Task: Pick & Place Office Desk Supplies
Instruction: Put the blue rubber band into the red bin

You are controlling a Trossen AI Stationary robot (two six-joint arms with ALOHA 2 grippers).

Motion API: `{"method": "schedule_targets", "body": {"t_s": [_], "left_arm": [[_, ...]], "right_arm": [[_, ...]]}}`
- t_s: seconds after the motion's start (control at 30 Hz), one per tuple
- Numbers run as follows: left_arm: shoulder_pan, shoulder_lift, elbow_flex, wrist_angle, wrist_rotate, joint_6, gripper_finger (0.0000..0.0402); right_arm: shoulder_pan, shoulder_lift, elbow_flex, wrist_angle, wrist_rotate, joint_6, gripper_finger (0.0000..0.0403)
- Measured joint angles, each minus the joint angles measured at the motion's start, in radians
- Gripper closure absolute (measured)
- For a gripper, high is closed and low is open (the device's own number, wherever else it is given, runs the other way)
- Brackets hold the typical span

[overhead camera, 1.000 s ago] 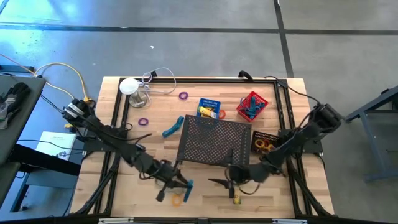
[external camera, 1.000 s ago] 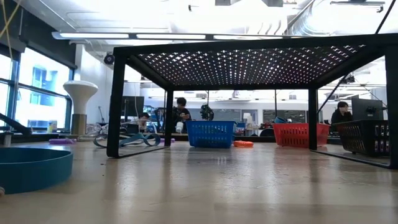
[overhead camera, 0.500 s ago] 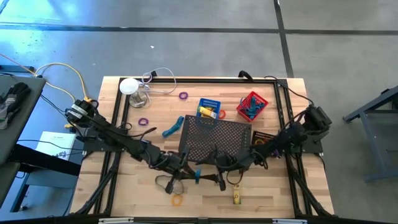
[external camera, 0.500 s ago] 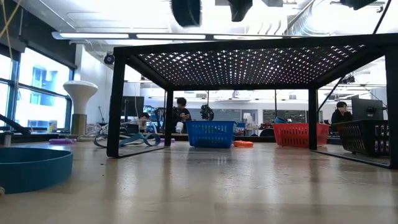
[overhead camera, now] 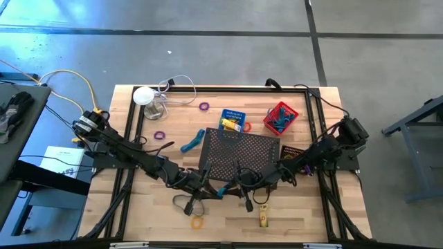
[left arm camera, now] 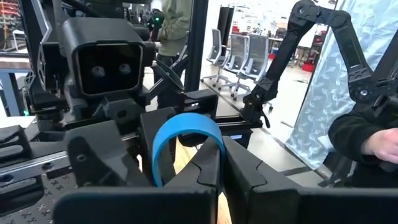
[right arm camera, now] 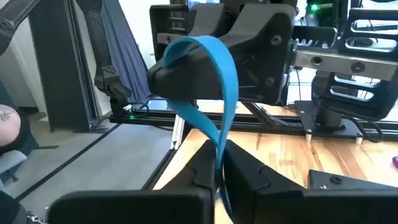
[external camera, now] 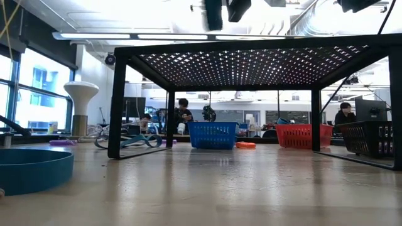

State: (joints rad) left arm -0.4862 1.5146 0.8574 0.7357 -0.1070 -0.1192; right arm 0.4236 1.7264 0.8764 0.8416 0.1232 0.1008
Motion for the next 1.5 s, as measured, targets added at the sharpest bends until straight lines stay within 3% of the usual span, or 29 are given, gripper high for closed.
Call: {"method": "schedule_targets", "body": {"t_s": [0.07, 0.23, 0.4, 0.53, 0.67, 0.83, 0.97, 1.1, 1.27, 1.4, 1.5], "left_arm": [[0.000, 0.000, 0.000, 0.000, -0.022, 0.023, 0.0401], [-0.025, 0.021, 0.001, 0.013, -0.190, 0.202, 0.0381], [-0.051, 0.055, 0.001, 0.040, -0.198, 0.247, 0.0313], [-0.064, 0.069, 0.000, 0.058, -0.198, 0.207, 0.0259], [-0.075, 0.069, 0.000, 0.049, -0.175, 0.167, 0.0229], [-0.082, 0.068, 0.000, 0.026, -0.157, 0.145, 0.0225], [-0.088, 0.068, 0.000, -0.013, -0.157, 0.123, 0.0225], [-0.089, 0.068, 0.000, -0.070, -0.156, 0.088, 0.0225], [-0.089, 0.068, 0.000, -0.107, -0.156, 0.061, 0.0225], [-0.089, 0.068, 0.000, -0.118, -0.156, 0.059, 0.0225], [-0.089, 0.068, 0.000, -0.128, -0.156, 0.058, 0.0225]], "right_arm": [[0.000, 0.000, 0.000, -0.004, -0.001, -0.005, 0.0396], [0.003, 0.000, 0.000, -0.031, 0.000, -0.008, 0.0400], [0.022, -0.003, 0.000, -0.092, 0.016, -0.020, 0.0400], [0.050, -0.046, 0.000, -0.198, 0.098, -0.022, 0.0400], [0.110, -0.118, 0.000, -0.342, 0.252, -0.046, 0.0400], [0.218, -0.223, 0.002, -0.473, 0.433, -0.069, 0.0400], [0.323, -0.292, 0.001, -0.642, 0.598, 0.003, 0.0400], [0.440, -0.364, 0.001, -0.804, 0.816, 0.115, 0.0400], [0.564, -0.470, 0.001, -0.953, 1.167, 0.211, 0.0400], [0.597, -0.547, 0.001, -1.018, 1.400, 0.207, 0.0400], [0.561, -0.604, 0.000, -1.040, 1.444, 0.154, 0.0400]]}}
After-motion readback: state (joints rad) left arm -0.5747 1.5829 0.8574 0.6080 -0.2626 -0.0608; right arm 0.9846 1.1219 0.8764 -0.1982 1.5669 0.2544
